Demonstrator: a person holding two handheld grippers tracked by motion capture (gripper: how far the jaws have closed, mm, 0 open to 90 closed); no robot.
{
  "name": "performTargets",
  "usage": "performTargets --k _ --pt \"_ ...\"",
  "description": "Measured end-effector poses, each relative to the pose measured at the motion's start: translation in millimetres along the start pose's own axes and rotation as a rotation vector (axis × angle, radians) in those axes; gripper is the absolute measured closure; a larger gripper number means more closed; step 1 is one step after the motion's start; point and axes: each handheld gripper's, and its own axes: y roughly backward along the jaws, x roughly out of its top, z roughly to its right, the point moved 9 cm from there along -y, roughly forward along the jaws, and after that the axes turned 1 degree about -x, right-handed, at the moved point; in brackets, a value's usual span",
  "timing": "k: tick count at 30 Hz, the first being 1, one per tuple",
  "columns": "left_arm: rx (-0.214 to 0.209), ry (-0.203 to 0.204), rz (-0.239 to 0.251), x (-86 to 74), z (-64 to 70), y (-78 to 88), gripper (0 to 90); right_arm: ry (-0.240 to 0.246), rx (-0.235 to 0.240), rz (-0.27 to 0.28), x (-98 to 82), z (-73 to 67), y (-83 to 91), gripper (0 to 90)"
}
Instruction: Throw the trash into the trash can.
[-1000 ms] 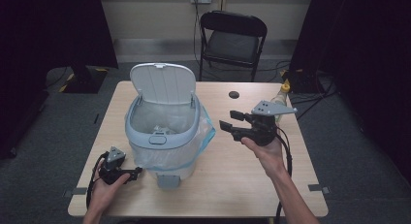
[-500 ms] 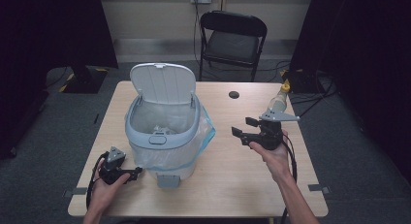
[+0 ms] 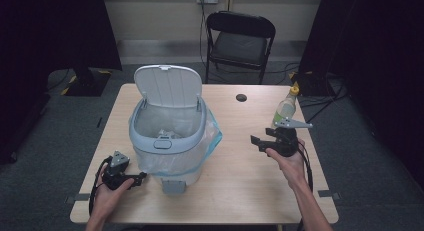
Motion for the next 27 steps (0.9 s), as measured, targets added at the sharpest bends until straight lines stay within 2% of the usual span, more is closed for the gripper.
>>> performTargets --k 6,11,16,23,26,27 --pt "0.000 -0.002 -0.002 -0.1 -0.2 0.1 14.5 -0.021 -0.091 -0.035 -17.8 34.5 -4.5 23.4" --pt "0.001 0.000 0.000 0.0 -0.2 0.0 14.6 -0.021 -0.144 -0.043 -22.3 58.8 -9.8 22.3" --pt "0.000 -0.002 -0.001 0.0 -0.2 0.1 14.5 -0.029 -0.231 -0.077 -28.8 86.3 -19.3 19.6" --pt "0.001 -0.003 -0.002 0.0 -0.5 0.0 14.4 -0.039 -0.317 -0.106 -23.4 115.2 -32.8 17.6" --pt "0.001 -0.004 -0.001 0.0 -0.5 0.0 14.4 -0.051 -0.339 -0.120 -21.4 125.5 -39.2 16.9" --pt "0.000 -0.004 -0.002 0.0 -0.5 0.0 14.4 -0.052 -0.355 -0.109 -20.0 130.1 -41.7 16.8"
